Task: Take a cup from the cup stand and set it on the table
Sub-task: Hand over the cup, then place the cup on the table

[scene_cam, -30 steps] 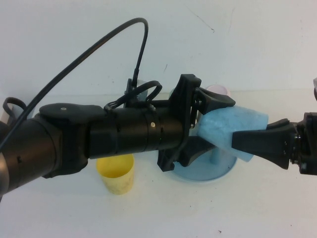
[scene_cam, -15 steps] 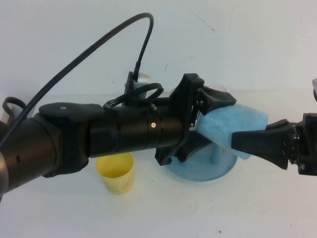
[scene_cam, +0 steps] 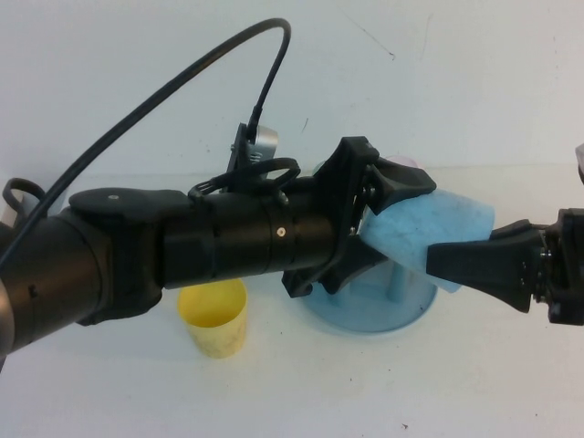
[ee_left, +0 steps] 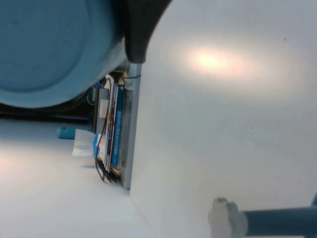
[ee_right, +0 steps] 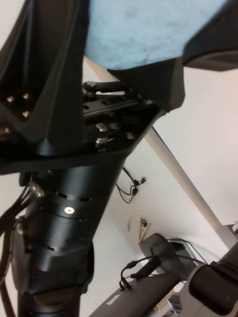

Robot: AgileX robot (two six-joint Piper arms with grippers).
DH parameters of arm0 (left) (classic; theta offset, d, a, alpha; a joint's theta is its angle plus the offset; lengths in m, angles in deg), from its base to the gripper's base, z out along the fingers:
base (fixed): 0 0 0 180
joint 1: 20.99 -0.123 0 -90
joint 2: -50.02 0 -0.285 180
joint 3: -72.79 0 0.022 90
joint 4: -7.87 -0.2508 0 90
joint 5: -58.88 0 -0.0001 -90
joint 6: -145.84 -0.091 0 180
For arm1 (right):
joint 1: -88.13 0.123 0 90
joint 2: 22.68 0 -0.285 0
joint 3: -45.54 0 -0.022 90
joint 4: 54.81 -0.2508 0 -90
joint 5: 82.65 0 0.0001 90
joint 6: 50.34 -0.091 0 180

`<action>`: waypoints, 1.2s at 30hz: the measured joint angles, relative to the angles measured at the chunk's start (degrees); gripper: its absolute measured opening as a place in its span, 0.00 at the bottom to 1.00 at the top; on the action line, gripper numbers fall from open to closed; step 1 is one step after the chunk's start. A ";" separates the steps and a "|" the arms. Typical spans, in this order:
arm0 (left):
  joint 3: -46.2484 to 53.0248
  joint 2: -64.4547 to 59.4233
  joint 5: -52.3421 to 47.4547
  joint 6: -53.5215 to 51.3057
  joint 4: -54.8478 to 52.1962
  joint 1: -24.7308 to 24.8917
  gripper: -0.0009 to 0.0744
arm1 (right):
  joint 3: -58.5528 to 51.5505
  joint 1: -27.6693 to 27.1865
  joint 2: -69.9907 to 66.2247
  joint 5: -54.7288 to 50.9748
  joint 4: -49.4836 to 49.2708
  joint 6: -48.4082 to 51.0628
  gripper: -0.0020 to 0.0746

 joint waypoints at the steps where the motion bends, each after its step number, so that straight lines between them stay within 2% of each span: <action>1: 0.00 0.00 0.00 -0.08 0.00 0.00 0.78 | 0.00 0.00 0.00 0.02 0.10 0.14 0.07; 6: 0.00 0.00 -2.90 -6.45 -2.69 -2.78 0.87 | 0.00 -0.12 0.18 1.00 0.23 -0.57 0.06; 11: 0.00 0.00 -12.20 -11.75 -3.39 -9.61 0.79 | 2.66 -2.42 3.15 1.38 4.31 -7.00 0.06; 14: 0.00 0.00 -18.84 -14.49 -3.93 -14.90 0.67 | 6.71 -3.04 5.84 1.38 12.86 -13.40 0.06; 16: 0.00 0.00 -22.58 -16.10 -4.44 -18.34 0.52 | 9.78 -3.04 7.85 1.70 20.13 -19.37 0.06; 19: 0.00 0.11 -25.06 -19.39 -8.62 -22.57 0.21 | 15.37 -3.04 9.91 1.38 33.26 -29.21 0.06; 22: 0.00 1.14 -25.09 -22.53 -14.68 -25.57 0.07 | 21.26 -3.04 10.60 -0.78 46.28 -38.81 0.06; 26: 0.00 4.46 -20.53 -24.87 -22.65 -26.88 0.02 | 27.55 -3.04 10.72 -1.98 60.32 -49.55 0.06; 32: 0.19 14.60 -11.50 -25.48 -35.86 -26.77 0.01 | 31.80 -3.26 9.33 -2.87 68.28 -55.50 0.06; 36: 0.24 22.67 -9.41 -23.85 -43.37 -26.77 0.01 | 33.59 -2.78 4.84 -2.87 73.41 -58.49 0.06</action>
